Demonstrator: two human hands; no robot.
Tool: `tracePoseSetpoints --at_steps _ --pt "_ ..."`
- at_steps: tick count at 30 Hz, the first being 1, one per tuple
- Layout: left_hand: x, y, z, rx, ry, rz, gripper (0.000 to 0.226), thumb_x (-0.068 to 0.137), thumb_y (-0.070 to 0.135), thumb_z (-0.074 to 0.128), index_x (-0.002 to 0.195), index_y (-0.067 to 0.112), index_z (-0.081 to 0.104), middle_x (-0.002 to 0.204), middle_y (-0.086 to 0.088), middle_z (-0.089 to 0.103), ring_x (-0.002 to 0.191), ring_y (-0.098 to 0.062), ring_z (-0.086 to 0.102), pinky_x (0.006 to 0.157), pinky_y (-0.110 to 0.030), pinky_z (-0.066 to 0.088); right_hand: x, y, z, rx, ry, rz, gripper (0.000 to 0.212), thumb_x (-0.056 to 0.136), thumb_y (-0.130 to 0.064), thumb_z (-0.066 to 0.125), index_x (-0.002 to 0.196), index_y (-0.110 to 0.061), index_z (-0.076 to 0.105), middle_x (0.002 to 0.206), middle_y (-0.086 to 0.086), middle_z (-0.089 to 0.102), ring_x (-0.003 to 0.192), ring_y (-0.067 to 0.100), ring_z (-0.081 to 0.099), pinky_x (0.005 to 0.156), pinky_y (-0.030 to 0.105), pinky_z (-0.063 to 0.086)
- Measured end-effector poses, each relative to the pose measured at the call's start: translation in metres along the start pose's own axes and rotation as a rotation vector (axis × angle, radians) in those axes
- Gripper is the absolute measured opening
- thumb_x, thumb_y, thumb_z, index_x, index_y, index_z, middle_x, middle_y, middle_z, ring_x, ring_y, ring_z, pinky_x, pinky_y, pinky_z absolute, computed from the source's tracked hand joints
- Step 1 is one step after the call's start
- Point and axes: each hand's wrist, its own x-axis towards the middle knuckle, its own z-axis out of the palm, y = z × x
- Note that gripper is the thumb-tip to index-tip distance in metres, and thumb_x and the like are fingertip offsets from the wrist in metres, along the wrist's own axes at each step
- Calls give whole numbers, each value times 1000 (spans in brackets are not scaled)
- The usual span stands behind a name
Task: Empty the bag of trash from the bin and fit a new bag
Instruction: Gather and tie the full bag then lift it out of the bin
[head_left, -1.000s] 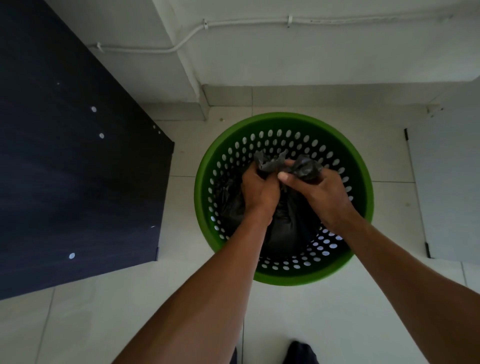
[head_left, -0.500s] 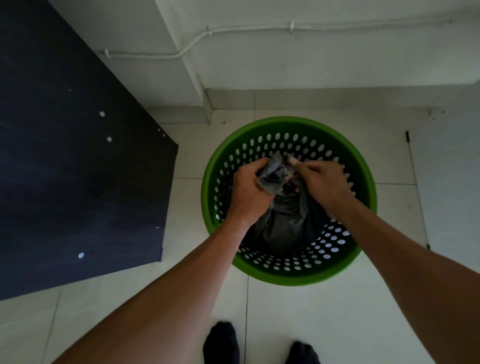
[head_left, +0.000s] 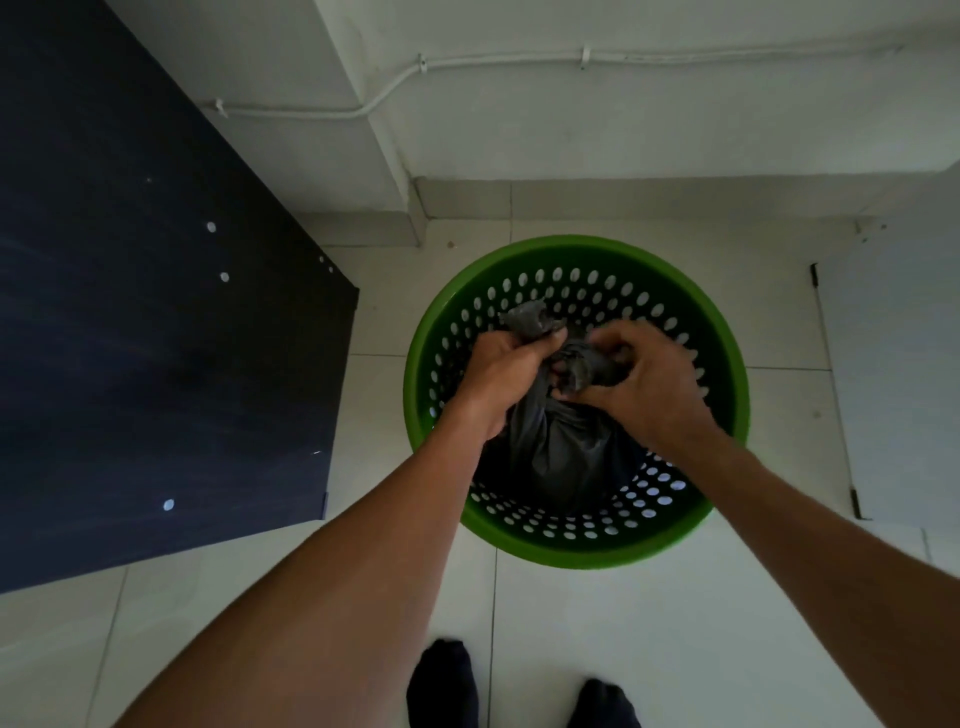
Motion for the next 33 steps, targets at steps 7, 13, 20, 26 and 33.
tracePoseSetpoints --at_steps 7,13,20,26,33 --pt "5 15 2 199 17 -110 27 84 22 76 107 10 74 98 -4 75 92 -20 70 89 -34 56 -21 -5 -14 -449 159 -727 10 81 -9 73 89 -11 79 87 2 70 77 25 59 60 32 49" --pt "19 7 11 511 172 205 24 74 22 83 97 15 79 96 0 76 94 -13 69 91 -27 55 -22 4 -40 -579 -183 -808 11 83 -15 68 73 -19 70 75 -10 64 70 16 55 54 29 49" --pt "25 -14 -2 827 532 304 18 82 1 60 72 7 74 76 -7 71 73 -21 65 63 -22 44 -35 10 -34 -835 -619 -465 15 74 -19 60 81 -26 72 85 -11 68 84 14 66 68 28 54" --pt "40 -11 3 817 627 155 14 87 8 62 90 5 76 96 -13 73 92 -26 68 79 -30 55 -33 -2 -23 -1001 -679 -241 17 90 -22 56 106 -18 61 112 2 63 103 21 63 82 29 48" --pt "14 -24 -21 937 392 487 12 90 9 58 89 6 70 93 -11 69 87 -23 65 77 -33 53 -44 -7 -24 -920 -630 -79 20 81 -28 60 100 -29 67 103 -5 64 94 20 65 79 32 55"
